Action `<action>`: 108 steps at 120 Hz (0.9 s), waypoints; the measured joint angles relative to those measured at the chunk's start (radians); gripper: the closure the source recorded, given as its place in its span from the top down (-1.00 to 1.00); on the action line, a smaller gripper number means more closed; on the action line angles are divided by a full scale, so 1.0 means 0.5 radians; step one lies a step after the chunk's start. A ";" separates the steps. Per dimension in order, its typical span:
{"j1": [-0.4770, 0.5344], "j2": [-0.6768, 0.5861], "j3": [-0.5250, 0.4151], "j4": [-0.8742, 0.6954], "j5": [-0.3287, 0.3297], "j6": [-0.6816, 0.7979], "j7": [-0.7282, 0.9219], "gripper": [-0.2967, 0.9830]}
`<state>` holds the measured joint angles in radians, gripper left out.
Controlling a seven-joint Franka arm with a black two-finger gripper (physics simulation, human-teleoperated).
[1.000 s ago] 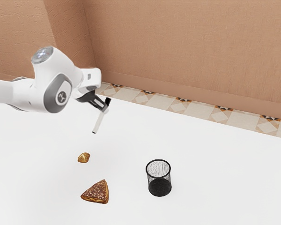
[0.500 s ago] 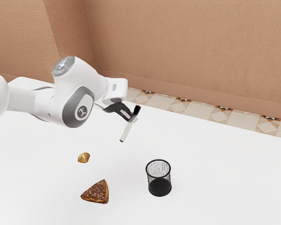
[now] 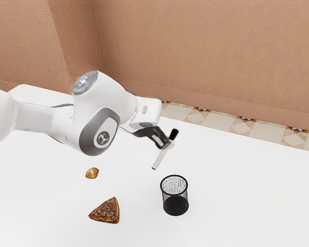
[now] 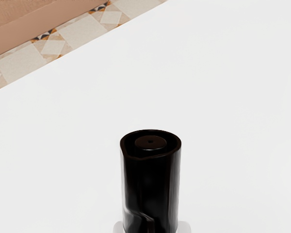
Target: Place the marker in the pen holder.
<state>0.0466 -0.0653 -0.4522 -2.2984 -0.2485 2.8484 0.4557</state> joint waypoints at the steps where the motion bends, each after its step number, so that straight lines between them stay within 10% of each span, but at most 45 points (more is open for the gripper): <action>1: 0.000 0.001 -0.005 0.000 -0.002 0.000 0.000 -0.61; 108: 0.002 0.378 -0.109 0.182 -0.015 0.014 0.015 -0.60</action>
<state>0.0474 0.1235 -0.5067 -2.2073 -0.2558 2.8554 0.4631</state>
